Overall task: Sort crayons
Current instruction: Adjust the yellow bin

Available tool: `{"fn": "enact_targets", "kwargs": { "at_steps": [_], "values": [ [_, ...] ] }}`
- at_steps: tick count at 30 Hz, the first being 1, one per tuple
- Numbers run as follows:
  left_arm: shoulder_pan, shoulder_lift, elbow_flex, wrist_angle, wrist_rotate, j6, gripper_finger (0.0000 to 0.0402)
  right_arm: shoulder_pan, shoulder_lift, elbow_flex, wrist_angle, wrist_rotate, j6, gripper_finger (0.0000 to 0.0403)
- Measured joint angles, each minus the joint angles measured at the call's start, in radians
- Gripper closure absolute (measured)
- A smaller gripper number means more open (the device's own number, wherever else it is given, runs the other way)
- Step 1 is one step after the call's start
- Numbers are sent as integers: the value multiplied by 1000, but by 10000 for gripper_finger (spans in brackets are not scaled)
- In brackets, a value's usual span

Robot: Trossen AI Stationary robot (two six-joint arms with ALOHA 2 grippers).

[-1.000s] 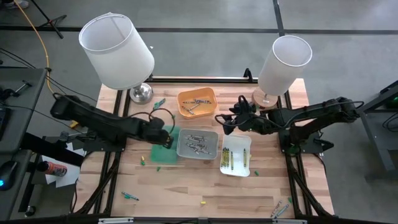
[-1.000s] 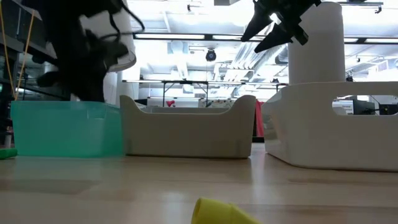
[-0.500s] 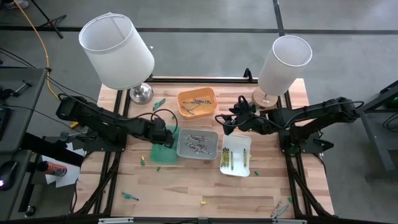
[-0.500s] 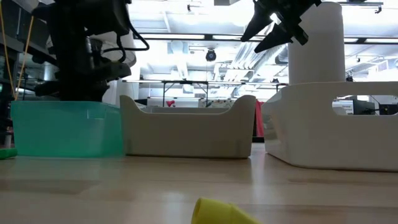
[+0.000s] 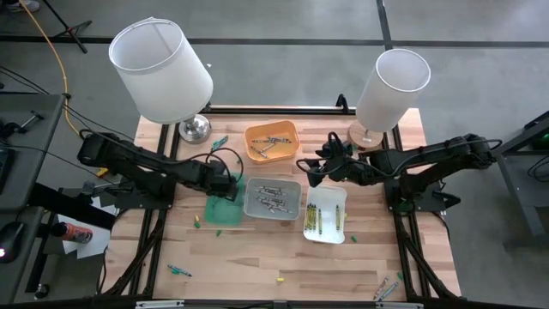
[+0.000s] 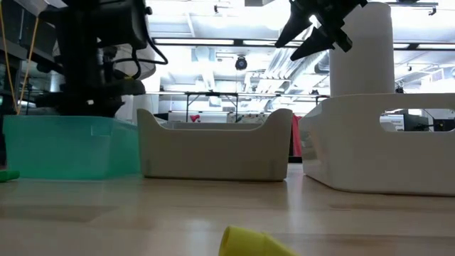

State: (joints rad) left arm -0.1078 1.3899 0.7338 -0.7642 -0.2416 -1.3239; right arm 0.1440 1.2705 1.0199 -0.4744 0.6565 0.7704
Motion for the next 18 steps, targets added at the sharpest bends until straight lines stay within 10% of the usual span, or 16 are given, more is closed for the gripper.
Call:
{"fn": "enact_targets", "kwargs": {
  "at_steps": [9, 18],
  "values": [
    [35, -71, 102, 6, 35, 176, 242, 0, 0, 0, 1, -11, 0, 176],
    [42, -354, 201, 321, -241, 699, 242, 0, 0, 0, 131, -81, -101, 176]
  ]
}}
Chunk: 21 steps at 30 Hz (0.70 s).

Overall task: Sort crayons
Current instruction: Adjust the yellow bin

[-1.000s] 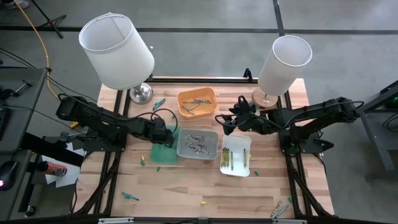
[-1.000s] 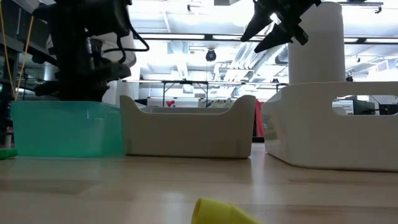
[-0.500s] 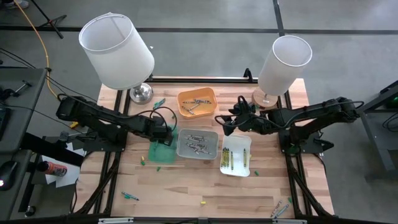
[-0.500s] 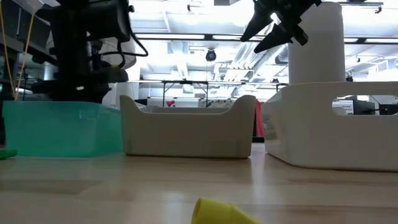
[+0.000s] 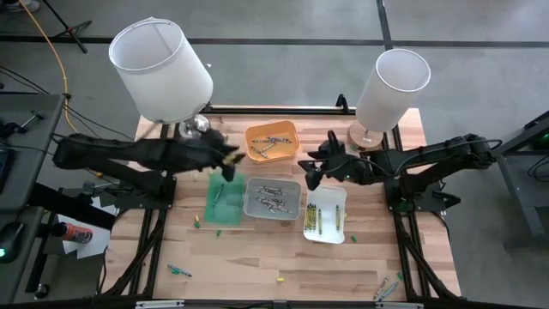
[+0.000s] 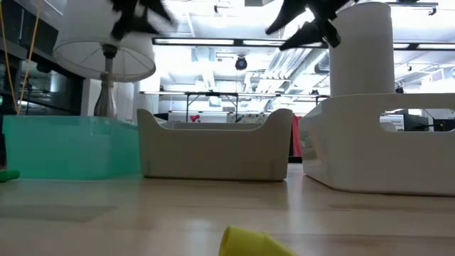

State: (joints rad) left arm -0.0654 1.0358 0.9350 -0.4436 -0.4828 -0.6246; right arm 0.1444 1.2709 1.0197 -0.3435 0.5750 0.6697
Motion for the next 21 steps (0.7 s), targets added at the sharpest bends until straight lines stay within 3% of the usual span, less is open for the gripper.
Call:
{"fn": "enact_targets", "kwargs": {
  "at_steps": [4, 7, 11, 15, 18, 21],
  "values": [
    [0, -109, -33, 285, 39, 254, 243, 0, 0, 0, 122, -52, -112, 176],
    [0, -154, -71, 426, 72, 341, 243, 0, 0, 0, 206, -93, -188, 176],
    [0, -171, -141, 536, 79, 318, 243, -3, 0, 0, 250, -87, -220, 176],
    [0, -164, -179, 584, 81, 264, 243, -63, 14, 0, 227, -34, -69, 183],
    [-1, -151, -179, 599, 81, 251, 243, -157, 52, 14, 206, -105, -16, 219],
    [0, -152, -180, 630, 83, 258, 243, -256, 127, 75, 119, -178, -21, 295]
  ]
}}
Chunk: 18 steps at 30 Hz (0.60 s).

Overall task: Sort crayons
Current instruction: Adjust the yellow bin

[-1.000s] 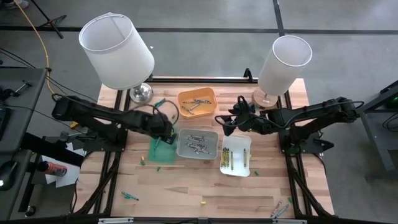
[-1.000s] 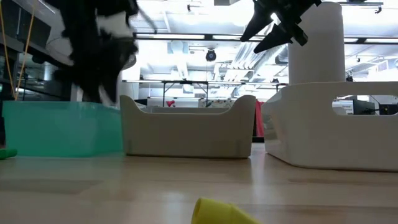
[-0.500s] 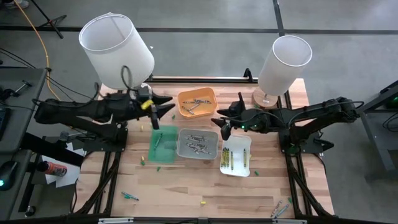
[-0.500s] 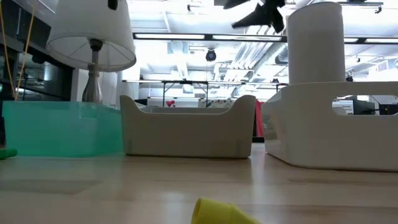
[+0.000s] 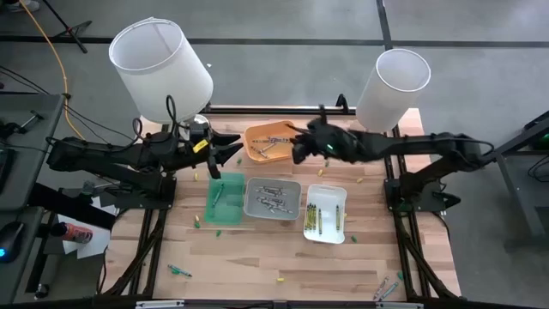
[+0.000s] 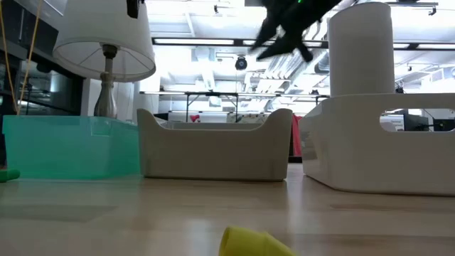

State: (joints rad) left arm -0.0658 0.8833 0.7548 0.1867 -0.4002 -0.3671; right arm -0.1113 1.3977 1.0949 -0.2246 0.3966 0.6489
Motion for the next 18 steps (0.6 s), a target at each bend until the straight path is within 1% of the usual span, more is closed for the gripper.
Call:
{"fn": "enact_targets", "kwargs": {
  "at_steps": [2, 3, 4, 6, 8, 10, 12, 15, 18],
  "values": [
    [0, -1, 0, 2, 0, 2, 243, -61, 63, 40, -61, -45, -28, 363],
    [0, 0, 0, 1, 0, 2, 243, -89, 97, 55, -83, -68, -44, 382],
    [0, 0, 0, 1, 0, 2, 243, -116, 129, 72, -101, -91, -50, 389],
    [0, -1, 0, 3, 0, 2, 243, -164, 193, 102, -135, -136, -39, 384],
    [0, -1, 0, 2, 0, 2, 243, -200, 256, 121, -161, -177, -36, 390],
    [0, 0, 0, 2, -1, 2, 243, -222, 312, 136, -162, -219, -37, 399],
    [0, 0, 0, 2, -1, 2, 243, -230, 359, 150, -162, -246, -36, 398],
    [0, -1, 0, 2, -2, 2, 243, -230, 411, 163, -183, -250, -29, 402],
    [0, -1, 0, 2, -2, 2, 243, -230, 429, 167, -213, -240, -37, 402]
  ]
}}
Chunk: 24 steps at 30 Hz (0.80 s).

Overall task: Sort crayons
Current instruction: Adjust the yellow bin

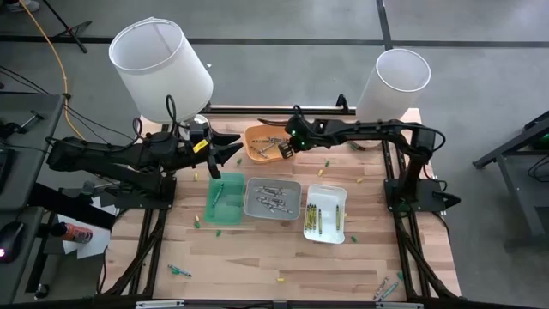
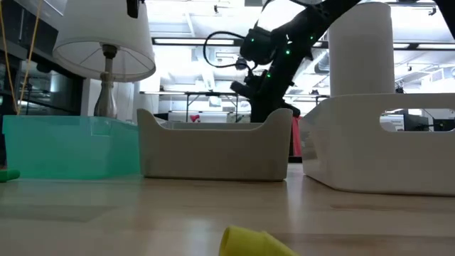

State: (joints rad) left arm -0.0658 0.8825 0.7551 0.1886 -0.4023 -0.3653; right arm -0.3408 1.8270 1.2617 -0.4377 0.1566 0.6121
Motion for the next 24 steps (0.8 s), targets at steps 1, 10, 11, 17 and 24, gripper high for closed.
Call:
{"fn": "enact_targets", "kwargs": {
  "at_steps": [1, 10, 11, 17, 24],
  "values": [
    [0, 0, 0, 0, -1, 0, 243, 0, 2, 0, -18, 11, -3, 402],
    [0, 0, 0, -4, -6, 0, 243, 26, 2, 1, -99, 18, -53, 402],
    [0, 0, 0, -4, -6, 1, 243, 34, 2, 1, -102, 5, -55, 403],
    [0, 0, 0, -5, -6, 1, 243, 87, 2, 1, -141, -43, -53, 403],
    [0, 0, 0, -5, -6, 1, 243, 138, 2, 1, -151, -84, -44, 403]
  ]
}}
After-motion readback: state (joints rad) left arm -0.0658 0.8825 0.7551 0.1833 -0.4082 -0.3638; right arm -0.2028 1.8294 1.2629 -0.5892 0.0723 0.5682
